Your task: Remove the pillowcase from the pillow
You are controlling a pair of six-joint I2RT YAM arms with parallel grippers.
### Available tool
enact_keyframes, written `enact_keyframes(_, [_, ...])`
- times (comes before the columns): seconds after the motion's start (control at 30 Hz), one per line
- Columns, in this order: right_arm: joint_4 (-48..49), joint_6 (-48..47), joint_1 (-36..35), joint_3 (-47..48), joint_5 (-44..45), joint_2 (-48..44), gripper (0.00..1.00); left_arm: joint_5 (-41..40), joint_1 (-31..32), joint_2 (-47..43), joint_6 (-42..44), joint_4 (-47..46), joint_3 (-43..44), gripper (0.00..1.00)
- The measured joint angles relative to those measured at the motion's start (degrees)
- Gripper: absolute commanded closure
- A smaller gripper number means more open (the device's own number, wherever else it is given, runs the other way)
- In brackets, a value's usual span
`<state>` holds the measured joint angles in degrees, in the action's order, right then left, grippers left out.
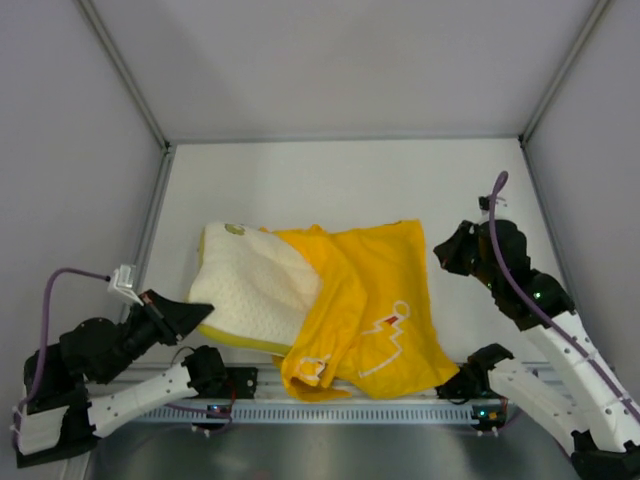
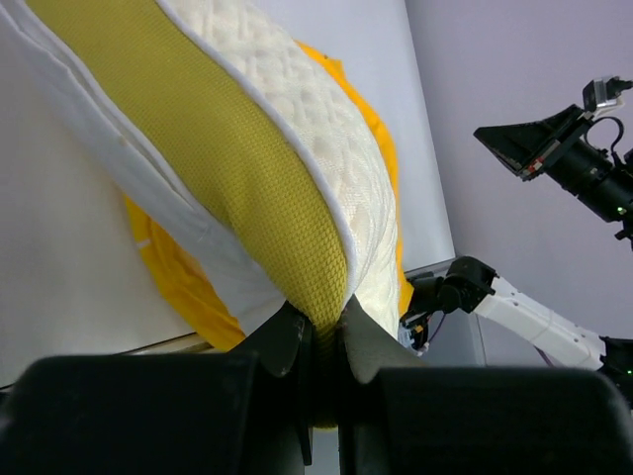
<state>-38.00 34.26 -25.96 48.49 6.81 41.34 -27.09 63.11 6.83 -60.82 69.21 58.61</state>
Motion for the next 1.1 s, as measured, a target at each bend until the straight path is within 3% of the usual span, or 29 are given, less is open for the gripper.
enact_keyframes(0.17, [-2.27, -2.93, 4.72, 1.31, -1.64, 0.90, 1.00, -1.22, -0.44, -1.60, 1.03, 4.24, 8.41, 1.00])
enact_keyframes(0.23, [-1.99, -3.80, 5.90, 1.01, -5.33, 1.81, 0.90, -1.79, -0.68, -2.75, 1.09, 4.90, 11.47, 1.00])
enact_keyframes(0.27, [-1.66, -4.07, 5.97, 0.61, -7.21, 2.21, 0.82, -2.16, -0.79, -3.34, 1.07, 5.11, 12.28, 1.00])
enact_keyframes(0.3, [-1.40, -4.20, 5.97, -0.07, -9.60, 2.78, 0.57, -2.47, -0.83, -3.76, 1.05, 5.40, 12.59, 1.00])
enact_keyframes(0.37, [-0.66, -4.42, 5.97, -1.77, -14.10, 3.91, 0.36, -2.78, -0.87, -4.04, 0.96, 5.88, 12.11, 1.00])
enact_keyframes(0.4, [-0.33, -4.59, 5.97, -2.78, -16.28, 4.66, 0.17, -2.91, -0.90, -4.04, 0.94, 5.90, 11.41, 1.00])
enact_keyframes(0.47, [1.97, -4.15, 5.95, -6.01, -20.83, 5.68, 0.01, -3.10, -0.90, -4.02, 0.90, 6.01, 9.99, 1.00])
enact_keyframes(0.6, [7.08, -3.26, 4.63, -15.74, -29.92, 5.97, 0.01, -3.63, -0.90, -3.96, 0.85, 6.36, 8.83, 1.00])
enact_keyframes(0.73, [8.07, -2.89, 1.14, -21.62, -31.76, 5.79, 0.01, -3.91, -0.98, -3.91, 0.66, 6.29, 7.04, 1.00])
enact_keyframes(1.0, [17.57, 1.60, -2.23, -24.52, -36.98, 5.97, 0.00, -3.82, -1.16, -1.29, -0.83, 5.25, -1.49, 1.00])
enact_keyframes(1.1, [22.69, 2.29, -3.74, -24.26, -37.75, 12.24, 0.00, -3.85, -1.16, -0.92, -0.83, 3.82, -3.69, 1.00])
